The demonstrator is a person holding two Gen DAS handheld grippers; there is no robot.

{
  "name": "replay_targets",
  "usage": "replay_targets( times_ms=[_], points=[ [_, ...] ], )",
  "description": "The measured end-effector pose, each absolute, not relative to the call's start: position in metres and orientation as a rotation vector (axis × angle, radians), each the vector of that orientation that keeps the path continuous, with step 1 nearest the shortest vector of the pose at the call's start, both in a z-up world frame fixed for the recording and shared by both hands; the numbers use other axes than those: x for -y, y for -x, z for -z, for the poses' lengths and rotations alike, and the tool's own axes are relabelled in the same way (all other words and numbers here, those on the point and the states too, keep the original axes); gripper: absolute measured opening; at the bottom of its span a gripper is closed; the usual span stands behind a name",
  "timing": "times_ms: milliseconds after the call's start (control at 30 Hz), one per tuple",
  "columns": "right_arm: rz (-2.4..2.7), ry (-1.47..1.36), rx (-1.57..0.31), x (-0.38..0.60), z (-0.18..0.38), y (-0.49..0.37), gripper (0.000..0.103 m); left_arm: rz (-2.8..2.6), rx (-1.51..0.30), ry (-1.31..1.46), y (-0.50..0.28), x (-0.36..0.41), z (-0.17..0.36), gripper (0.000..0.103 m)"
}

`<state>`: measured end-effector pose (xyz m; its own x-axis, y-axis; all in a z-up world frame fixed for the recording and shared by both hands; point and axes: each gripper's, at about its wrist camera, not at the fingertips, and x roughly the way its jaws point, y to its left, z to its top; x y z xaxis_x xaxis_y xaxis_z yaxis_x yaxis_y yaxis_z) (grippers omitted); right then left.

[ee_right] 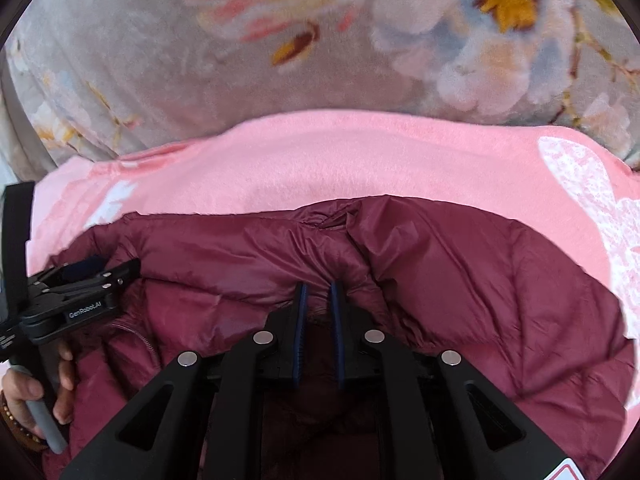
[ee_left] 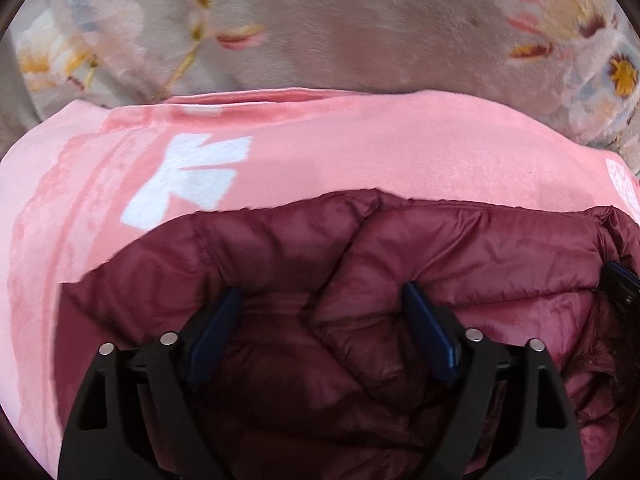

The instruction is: Fold large clothes

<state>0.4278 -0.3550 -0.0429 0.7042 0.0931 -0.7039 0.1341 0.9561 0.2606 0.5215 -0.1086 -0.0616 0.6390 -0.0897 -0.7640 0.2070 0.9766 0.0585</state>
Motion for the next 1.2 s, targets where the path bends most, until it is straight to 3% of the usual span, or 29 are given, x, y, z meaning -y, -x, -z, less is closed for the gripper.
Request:
replay_targets(
  times_ms=[133,300,433,700,967,1067,1133,1200],
  points=[
    [0.035,-0.321,-0.744,0.355,0.003,-0.357,0.041,0.208,-0.861,-0.062,-0.476,0.076,0.027,0.081],
    [0.06,-0.301,-0.75,0.365,-0.024,-0.238,0.057,0.235,-0.882,-0.046,-0.395,0.024,-0.009,0.088],
    [0.098,-0.312,-0.793,0.378,-0.014,-0.131,0.069,0.272,-0.971,0.009,-0.324,-0.031,-0.006,0.092],
    [0.165,-0.492,-0.884,0.39,0.042,0.026,0.074,0.263,-1.133,0.217,-0.196,-0.13,0.046,0.092],
    [0.166,-0.647,-0.806,0.387,0.072,0.05,0.075,0.277,-1.092,0.359,-0.161,-0.136,0.061,0.09],
    [0.162,-0.698,-0.784,0.385,0.075,0.044,0.075,0.27,-1.085,0.356,-0.16,-0.12,0.061,0.082],
    [0.163,-0.693,-0.778,0.379,0.074,0.039,0.075,0.262,-1.075,0.331,-0.157,-0.115,0.061,0.07],
    [0.153,-0.691,-0.778,0.375,0.075,0.036,0.065,0.243,-1.075,0.314,-0.154,-0.113,0.061,0.057]
  ],
)
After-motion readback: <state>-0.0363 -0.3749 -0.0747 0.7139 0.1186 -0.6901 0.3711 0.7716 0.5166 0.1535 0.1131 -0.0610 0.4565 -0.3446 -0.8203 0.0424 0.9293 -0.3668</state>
